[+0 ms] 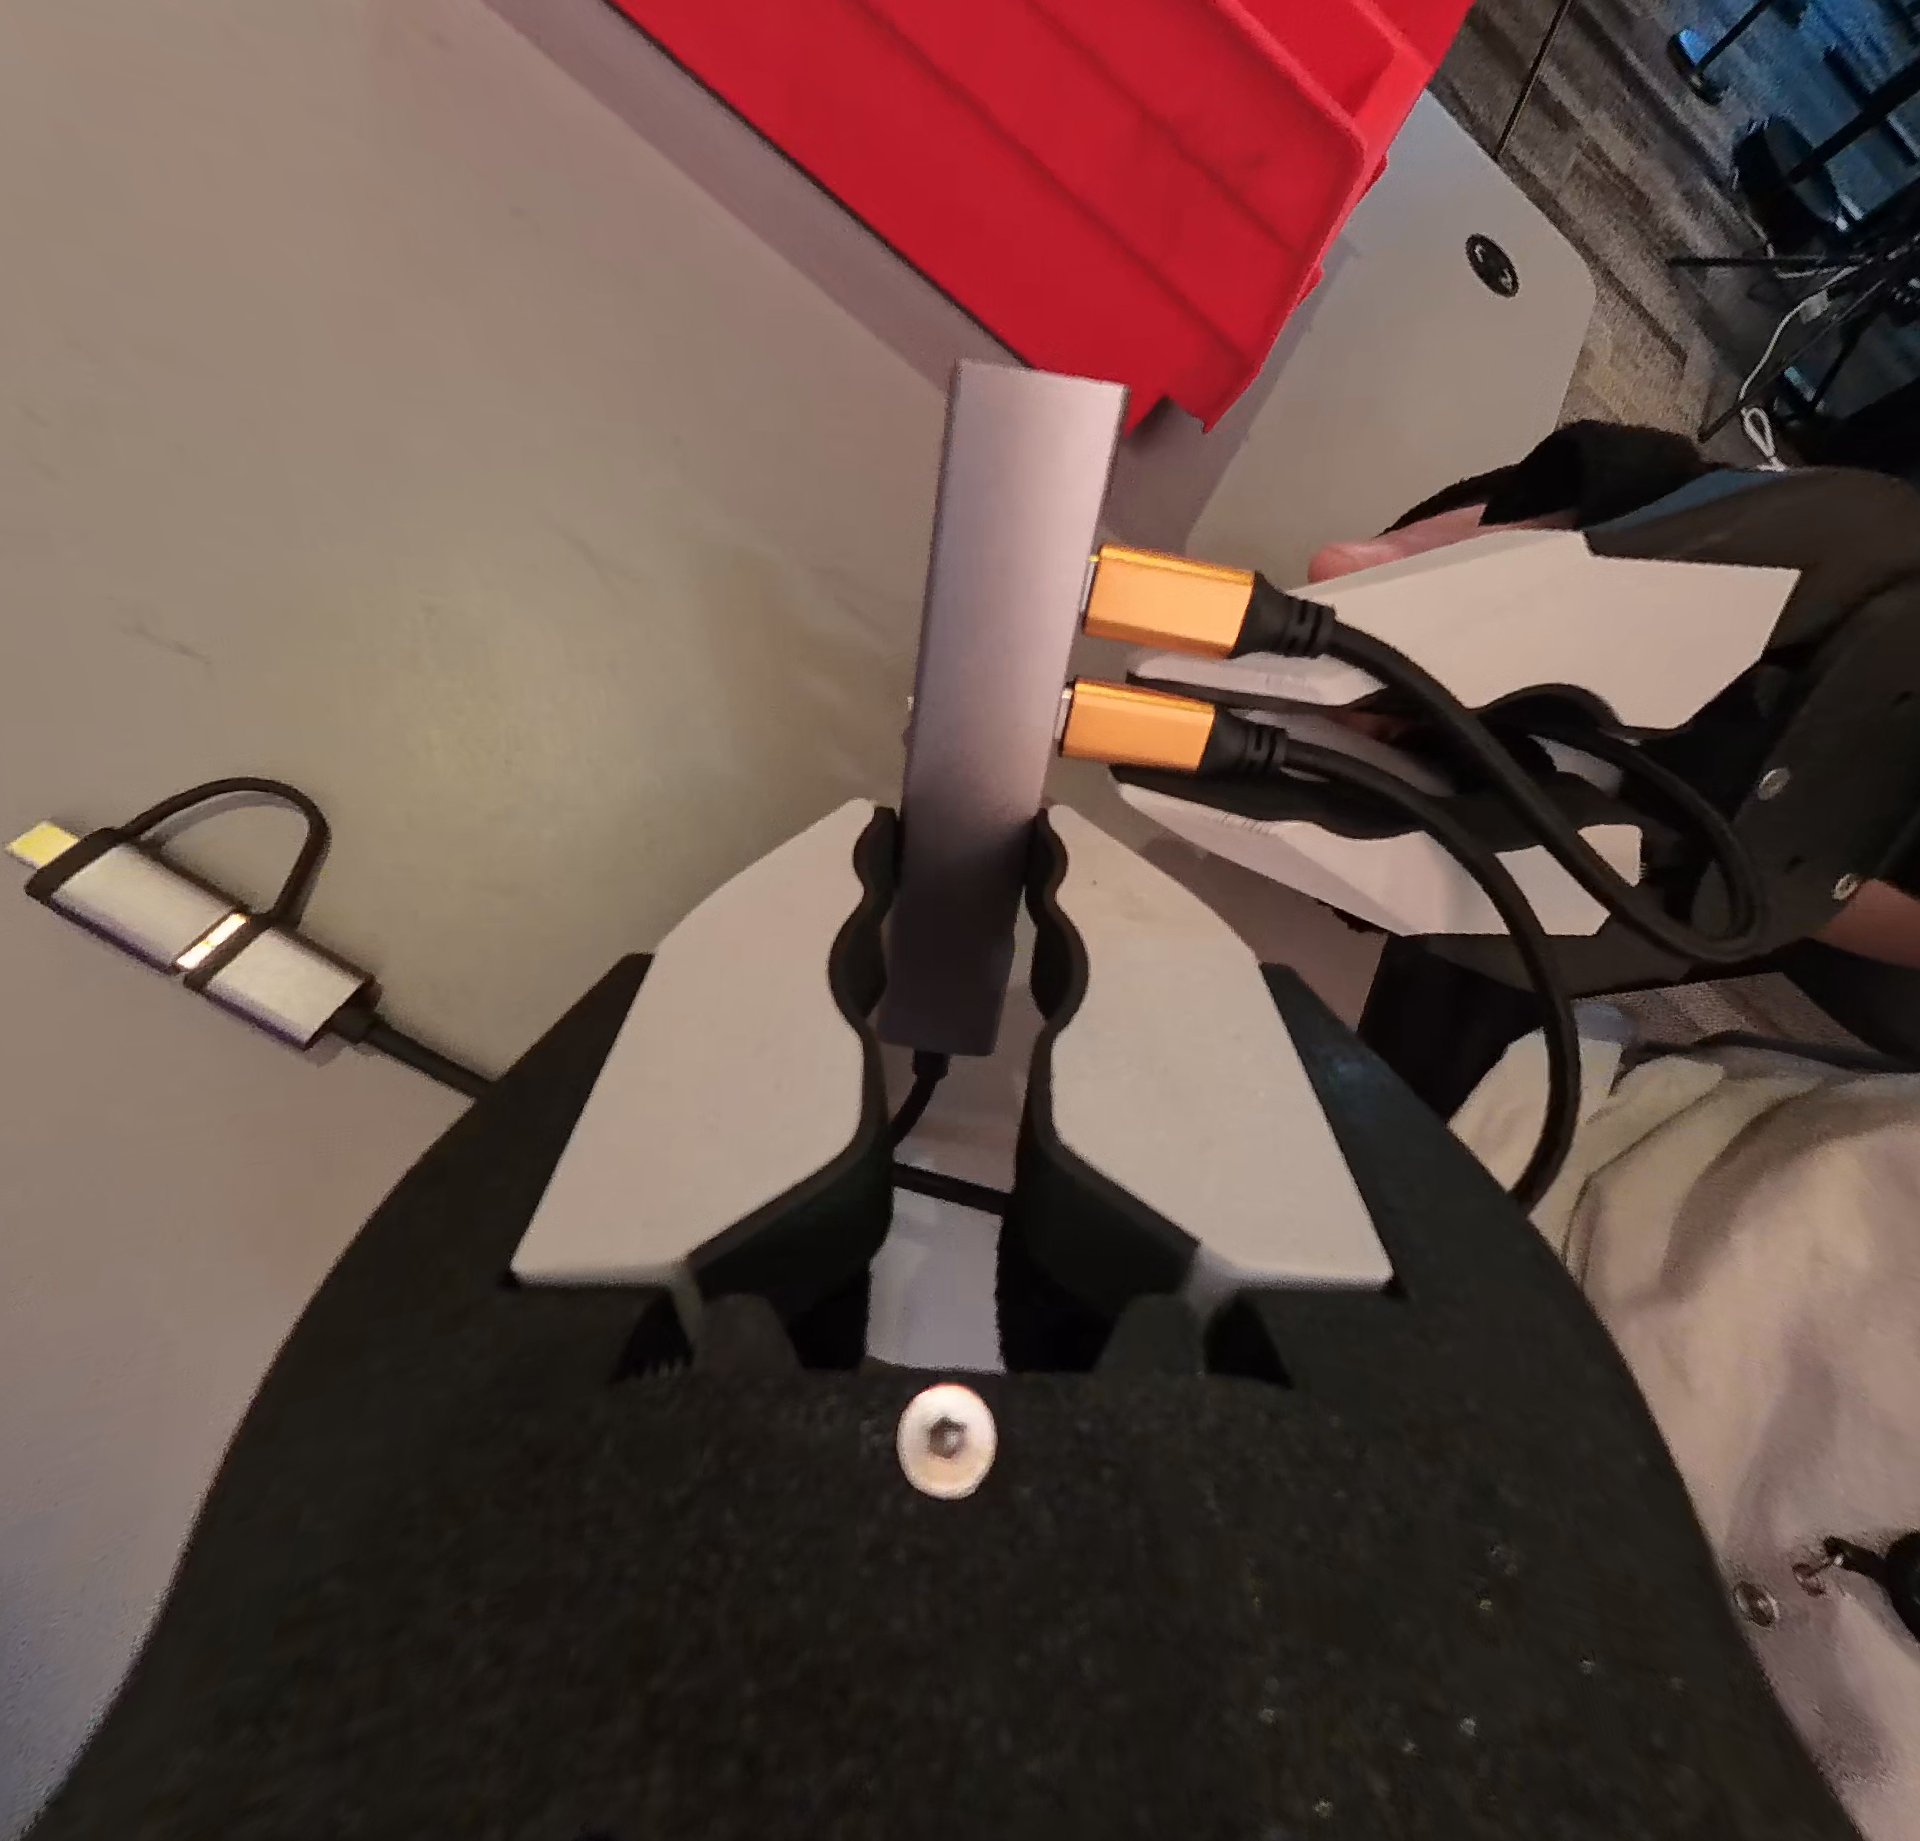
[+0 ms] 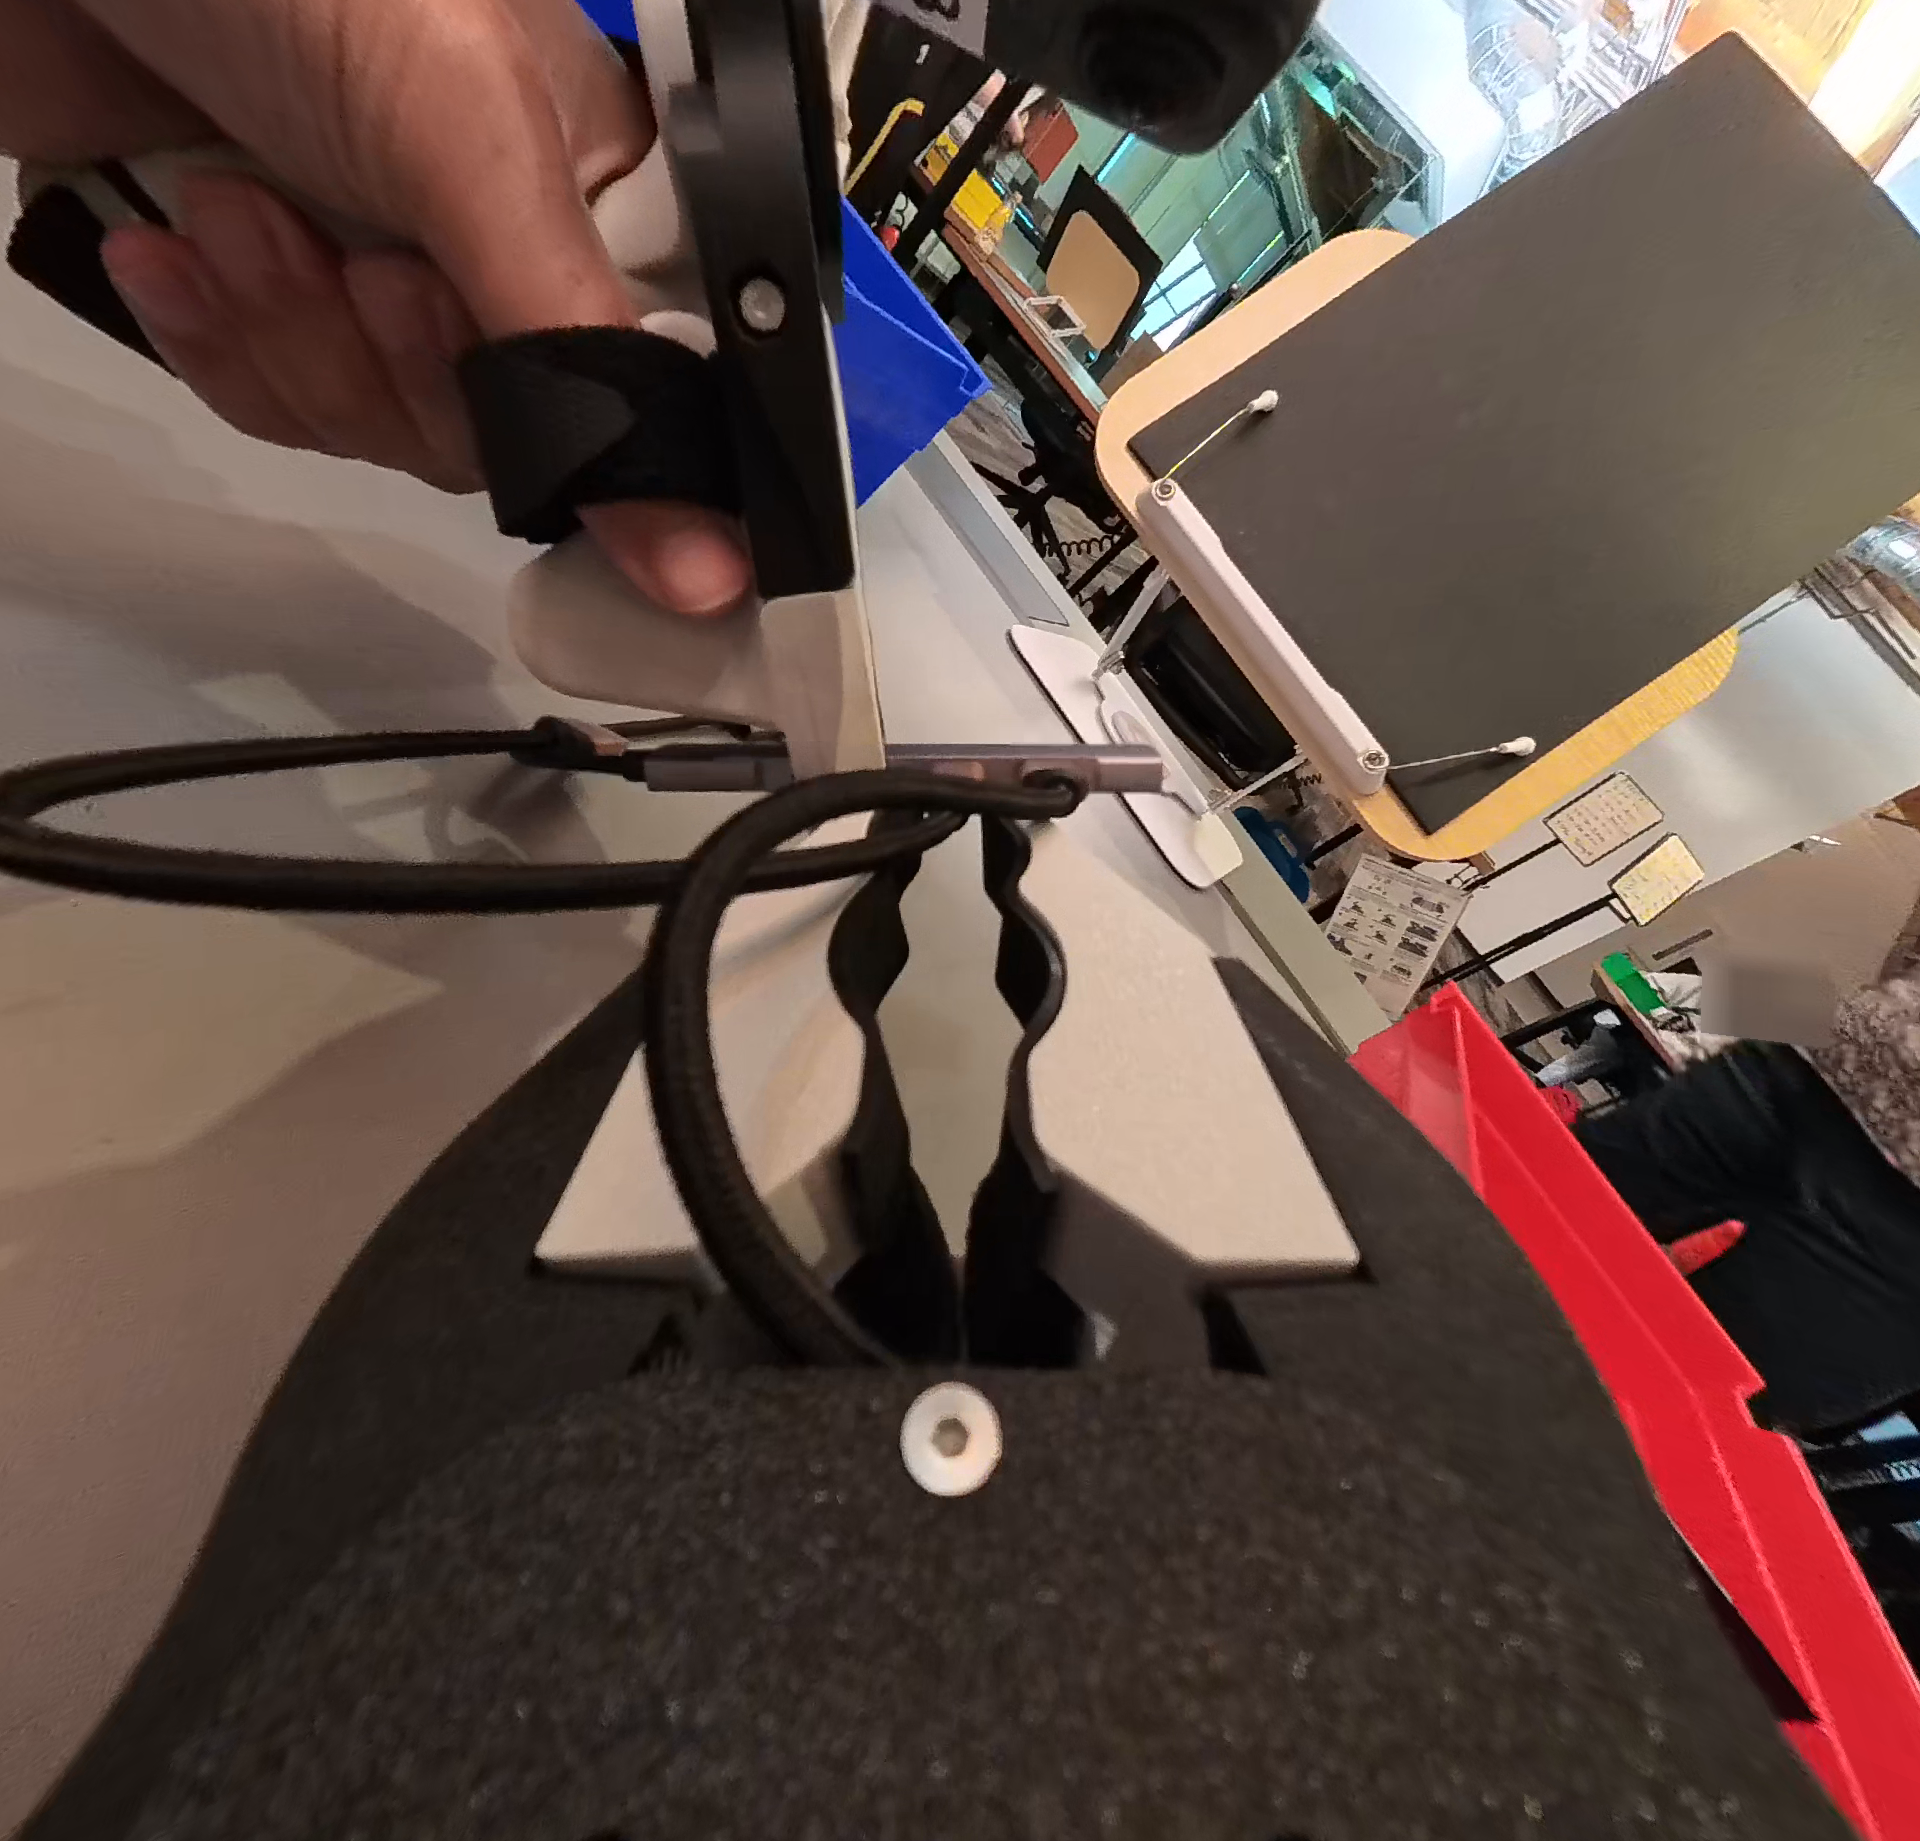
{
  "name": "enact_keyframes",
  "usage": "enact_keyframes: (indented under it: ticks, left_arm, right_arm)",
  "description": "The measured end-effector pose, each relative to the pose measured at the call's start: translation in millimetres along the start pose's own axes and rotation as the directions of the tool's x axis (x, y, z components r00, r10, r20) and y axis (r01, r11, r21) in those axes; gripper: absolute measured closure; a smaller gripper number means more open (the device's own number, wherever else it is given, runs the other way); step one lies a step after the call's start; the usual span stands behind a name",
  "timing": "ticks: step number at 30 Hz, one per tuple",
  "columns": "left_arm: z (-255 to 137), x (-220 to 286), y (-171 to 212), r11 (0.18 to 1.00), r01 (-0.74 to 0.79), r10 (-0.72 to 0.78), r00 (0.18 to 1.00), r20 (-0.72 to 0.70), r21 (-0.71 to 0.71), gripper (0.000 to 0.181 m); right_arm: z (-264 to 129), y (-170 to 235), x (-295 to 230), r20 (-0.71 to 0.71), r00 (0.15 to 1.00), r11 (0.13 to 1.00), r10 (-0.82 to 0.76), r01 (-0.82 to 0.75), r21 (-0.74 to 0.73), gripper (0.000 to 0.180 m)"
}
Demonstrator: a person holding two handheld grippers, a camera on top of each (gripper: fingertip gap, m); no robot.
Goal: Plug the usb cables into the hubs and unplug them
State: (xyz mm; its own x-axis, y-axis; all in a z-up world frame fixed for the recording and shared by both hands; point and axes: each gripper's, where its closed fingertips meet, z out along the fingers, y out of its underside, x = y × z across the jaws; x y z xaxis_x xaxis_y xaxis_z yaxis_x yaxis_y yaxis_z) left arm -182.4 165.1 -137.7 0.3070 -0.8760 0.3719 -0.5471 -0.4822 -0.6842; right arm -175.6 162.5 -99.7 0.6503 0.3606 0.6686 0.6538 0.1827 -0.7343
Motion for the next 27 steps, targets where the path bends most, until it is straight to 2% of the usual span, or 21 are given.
enact_keyframes:
  ticks: [16, 17, 18, 19, 20, 21, 23, 27]
  left_arm:
    - [8.4, -3.7, -8.4, 0.997, 0.053, -0.053, 0.999, -0.005, 0.047, 0.155]
    - [8.2, -8.2, -8.3, 0.997, 0.066, -0.067, 0.998, 0.021, 0.051, 0.155]
    - [2.3, -33.6, -8.5, 0.995, 0.069, -0.080, 0.986, 0.145, 0.075, 0.157]
    - [-13.6, -73.0, -8.3, 0.988, 0.092, -0.124, 0.953, 0.278, 0.126, 0.158]
    - [-26.6, -90.4, -7.3, 0.969, 0.173, -0.213, 0.946, 0.245, 0.175, 0.157]
    - [-33.2, -85.9, -9.1, 0.965, 0.181, -0.218, 0.957, 0.193, 0.189, 0.158]
    - [-28.1, -71.1, -9.5, 0.991, 0.028, -0.062, 0.963, 0.263, 0.131, 0.158]
    - [-20.0, -67.3, -8.0, 0.991, 0.038, -0.067, 0.972, 0.227, 0.130, 0.158]
  right_arm:
    - [-0.7, 7.8, 7.2, -0.032, 0.999, 0.999, -0.025, 0.023, -0.039, 0.171]
    - [-2.3, 7.1, 7.2, -0.033, 0.999, 0.999, -0.025, 0.023, -0.034, 0.169]
    - [-13.1, -12.8, 9.0, -0.050, 0.998, 0.997, -0.028, 0.032, 0.076, 0.170]
    - [-22.0, -19.7, 9.2, -0.063, 0.997, 0.996, -0.051, 0.056, 0.070, 0.170]
    - [-26.4, -16.5, 9.5, -0.084, 0.994, 0.997, -0.066, 0.069, 0.035, 0.170]
    - [-27.1, -9.6, 7.9, -0.064, 0.998, 0.999, 0.009, -0.006, 0.033, 0.171]
    - [-20.5, 5.2, 12.2, -0.011, 0.986, 0.986, 0.166, -0.166, -0.015, 0.170]
    - [-13.0, 23.3, 8.4, 0.023, 0.986, 0.984, 0.165, -0.163, -0.074, 0.170]
